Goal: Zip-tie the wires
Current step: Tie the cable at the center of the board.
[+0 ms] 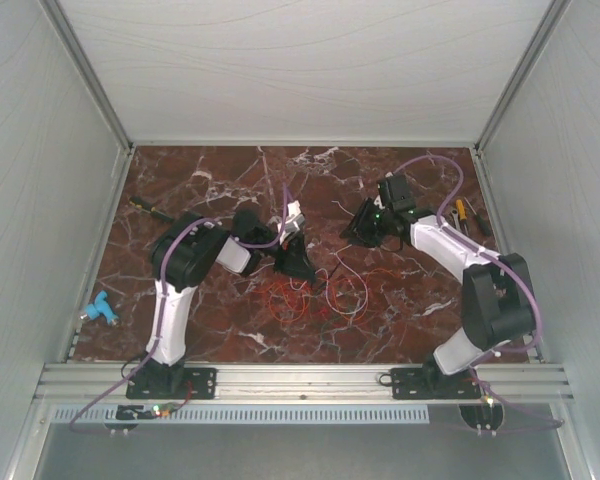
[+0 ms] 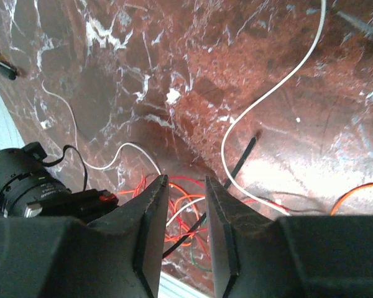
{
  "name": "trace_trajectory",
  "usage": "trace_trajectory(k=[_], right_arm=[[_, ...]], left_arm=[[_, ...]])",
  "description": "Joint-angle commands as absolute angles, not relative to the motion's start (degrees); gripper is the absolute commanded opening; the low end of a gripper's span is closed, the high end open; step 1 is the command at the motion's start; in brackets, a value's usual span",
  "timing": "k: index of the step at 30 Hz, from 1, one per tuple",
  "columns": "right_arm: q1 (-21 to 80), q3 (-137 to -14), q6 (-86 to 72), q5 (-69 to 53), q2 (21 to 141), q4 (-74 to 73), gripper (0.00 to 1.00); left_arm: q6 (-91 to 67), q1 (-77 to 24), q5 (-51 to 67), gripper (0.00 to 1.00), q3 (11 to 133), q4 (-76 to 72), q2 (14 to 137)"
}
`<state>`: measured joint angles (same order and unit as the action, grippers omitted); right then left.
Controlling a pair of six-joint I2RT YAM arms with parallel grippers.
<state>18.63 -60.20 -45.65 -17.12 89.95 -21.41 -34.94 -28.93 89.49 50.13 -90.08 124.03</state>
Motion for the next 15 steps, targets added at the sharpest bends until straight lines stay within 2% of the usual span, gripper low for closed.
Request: trace_trajectory(k=[1, 6, 15], right_arm=[[16.87, -58.43, -42.56, -13.58, 91.41, -15.1, 0.26], [18.69, -58.69, -42.04, -19.04, 90.77, -12.1, 0.26], [30.91, -50.48, -51.67, -12.34, 83.06, -9.38, 0.32]], left_arm=[[-32.23, -29.09, 94.57, 0.0, 50.62, -104.77, 125.63], [-32.6, -29.09, 94.41, 0.0, 50.98, -104.77, 125.77], [-32.46, -29.14, 94.39, 0.0, 50.29, -104.77, 125.67]])
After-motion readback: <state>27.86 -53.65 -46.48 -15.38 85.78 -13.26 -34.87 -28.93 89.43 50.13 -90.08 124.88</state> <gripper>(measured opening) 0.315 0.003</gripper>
